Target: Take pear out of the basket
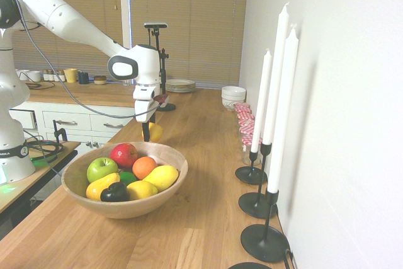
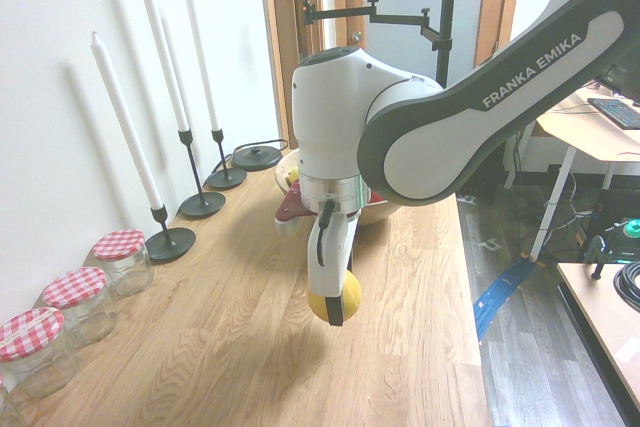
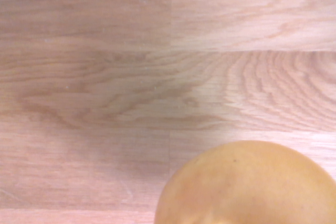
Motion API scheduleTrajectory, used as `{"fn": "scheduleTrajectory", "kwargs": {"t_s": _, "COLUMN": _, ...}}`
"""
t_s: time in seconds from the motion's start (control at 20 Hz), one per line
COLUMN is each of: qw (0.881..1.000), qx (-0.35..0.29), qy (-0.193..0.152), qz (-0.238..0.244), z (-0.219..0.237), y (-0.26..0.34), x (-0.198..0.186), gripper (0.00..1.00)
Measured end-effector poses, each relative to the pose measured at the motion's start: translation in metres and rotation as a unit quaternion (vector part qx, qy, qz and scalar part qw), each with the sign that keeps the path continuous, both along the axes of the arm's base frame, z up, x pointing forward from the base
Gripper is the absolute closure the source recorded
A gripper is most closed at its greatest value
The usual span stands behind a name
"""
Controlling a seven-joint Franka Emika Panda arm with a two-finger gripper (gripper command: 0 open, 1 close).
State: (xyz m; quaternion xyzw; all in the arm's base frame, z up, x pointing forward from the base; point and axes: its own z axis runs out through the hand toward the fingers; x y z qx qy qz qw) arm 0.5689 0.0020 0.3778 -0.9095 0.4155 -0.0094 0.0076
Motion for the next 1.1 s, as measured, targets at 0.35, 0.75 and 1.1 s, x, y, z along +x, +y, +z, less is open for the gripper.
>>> {"fn": "scheduleTrajectory", "kwargs": {"t_s": 0.35, "qw": 1.000, "qx": -0.002, "qy": 0.009, "qz": -0.003, "z": -0.0101, "y": -0.0010, "x": 0.0038, "gripper": 0.00}}
{"fn": "scheduleTrajectory", "kwargs": {"t_s": 0.75, "qw": 1.000, "qx": -0.002, "qy": 0.008, "qz": -0.006, "z": -0.0049, "y": -0.0050, "x": 0.0080, "gripper": 0.00}}
{"fn": "scheduleTrajectory", "kwargs": {"t_s": 1.1, "qw": 1.000, "qx": -0.002, "qy": 0.008, "qz": -0.010, "z": -0.0046, "y": -0.0101, "x": 0.0078, "gripper": 0.00}}
